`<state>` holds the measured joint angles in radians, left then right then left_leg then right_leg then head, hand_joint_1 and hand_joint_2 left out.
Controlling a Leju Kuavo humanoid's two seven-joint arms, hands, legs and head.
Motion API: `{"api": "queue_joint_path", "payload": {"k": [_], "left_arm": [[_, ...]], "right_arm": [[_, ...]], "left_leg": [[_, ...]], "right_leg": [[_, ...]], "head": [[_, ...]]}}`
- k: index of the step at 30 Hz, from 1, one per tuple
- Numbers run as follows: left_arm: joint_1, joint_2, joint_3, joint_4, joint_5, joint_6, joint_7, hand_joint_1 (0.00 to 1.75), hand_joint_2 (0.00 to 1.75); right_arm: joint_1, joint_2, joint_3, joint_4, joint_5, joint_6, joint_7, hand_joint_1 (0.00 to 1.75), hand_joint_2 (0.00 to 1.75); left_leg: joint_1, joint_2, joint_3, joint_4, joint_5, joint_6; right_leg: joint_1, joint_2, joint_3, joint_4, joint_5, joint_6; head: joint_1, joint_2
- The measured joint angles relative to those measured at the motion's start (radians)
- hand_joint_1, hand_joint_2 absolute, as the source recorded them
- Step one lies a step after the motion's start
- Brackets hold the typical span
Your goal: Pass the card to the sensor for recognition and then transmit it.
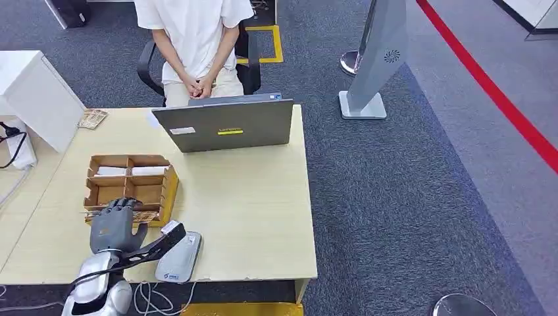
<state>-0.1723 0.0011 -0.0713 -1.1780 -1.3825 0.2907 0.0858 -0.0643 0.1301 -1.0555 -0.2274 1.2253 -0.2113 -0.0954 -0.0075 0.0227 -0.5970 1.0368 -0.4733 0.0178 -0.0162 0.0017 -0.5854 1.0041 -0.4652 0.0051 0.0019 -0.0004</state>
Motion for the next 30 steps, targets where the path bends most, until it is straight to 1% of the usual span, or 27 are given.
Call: {"api": "queue_joint_path", "payload": {"k": [16, 20, 23, 24, 26, 30], "left_arm": [[-0.006, 0.005, 0.000, 0.002, 0.051, -0.006, -0.027, 1.75, 1.75], [-0.003, 0.005, 0.000, 0.000, 0.052, 0.013, -0.040, 1.75, 1.75], [0.010, 0.005, 0.000, -0.024, 0.035, 0.023, -0.040, 1.75, 1.75], [0.014, 0.005, -0.001, -0.044, 0.034, 0.022, -0.029, 1.75, 1.75], [0.022, 0.009, -0.011, -0.092, 0.038, 0.004, -0.013, 1.75, 1.75], [0.027, 0.023, -0.042, -0.220, 0.061, -0.113, -0.014, 1.75, 1.75]], "right_arm": [[0.000, 0.000, 0.000, 0.000, 0.005, 0.003, 0.000, 0.00, 1.75], [0.000, 0.000, 0.000, 0.000, 0.005, 0.002, 0.002, 0.00, 1.75], [0.000, 0.000, 0.000, 0.000, 0.004, 0.002, 0.005, 0.00, 1.75], [0.001, 0.000, -0.001, 0.000, 0.004, 0.002, 0.005, 0.00, 1.75], [0.001, 0.000, -0.004, 0.000, 0.002, 0.002, 0.006, 0.00, 1.75], [0.001, 0.000, -0.012, 0.000, -0.002, 0.000, 0.009, 0.00, 1.75]], "left_leg": [[0.000, 0.000, 0.000, 0.000, 0.000, 0.000], [0.000, 0.000, 0.000, 0.000, 0.000, 0.000], [0.000, 0.000, 0.000, 0.000, 0.000, 0.000], [0.000, 0.000, 0.000, 0.000, 0.000, 0.000], [0.000, 0.000, 0.000, 0.000, 0.000, 0.000], [0.000, 0.000, 0.000, 0.000, 0.000, 0.000]], "right_leg": [[0.000, 0.000, 0.000, 0.000, 0.000, 0.000], [0.000, 0.000, 0.000, 0.000, 0.000, 0.000], [0.000, 0.000, 0.000, 0.000, 0.000, 0.000], [0.000, 0.000, 0.000, 0.000, 0.000, 0.000], [0.000, 0.000, 0.000, 0.000, 0.000, 0.000], [0.000, 0.000, 0.000, 0.000, 0.000, 0.000]], "head": [[0.000, 0.000], [0.000, 0.000], [0.000, 0.000], [0.000, 0.000], [0.000, 0.000], [0.000, 0.000]]}}
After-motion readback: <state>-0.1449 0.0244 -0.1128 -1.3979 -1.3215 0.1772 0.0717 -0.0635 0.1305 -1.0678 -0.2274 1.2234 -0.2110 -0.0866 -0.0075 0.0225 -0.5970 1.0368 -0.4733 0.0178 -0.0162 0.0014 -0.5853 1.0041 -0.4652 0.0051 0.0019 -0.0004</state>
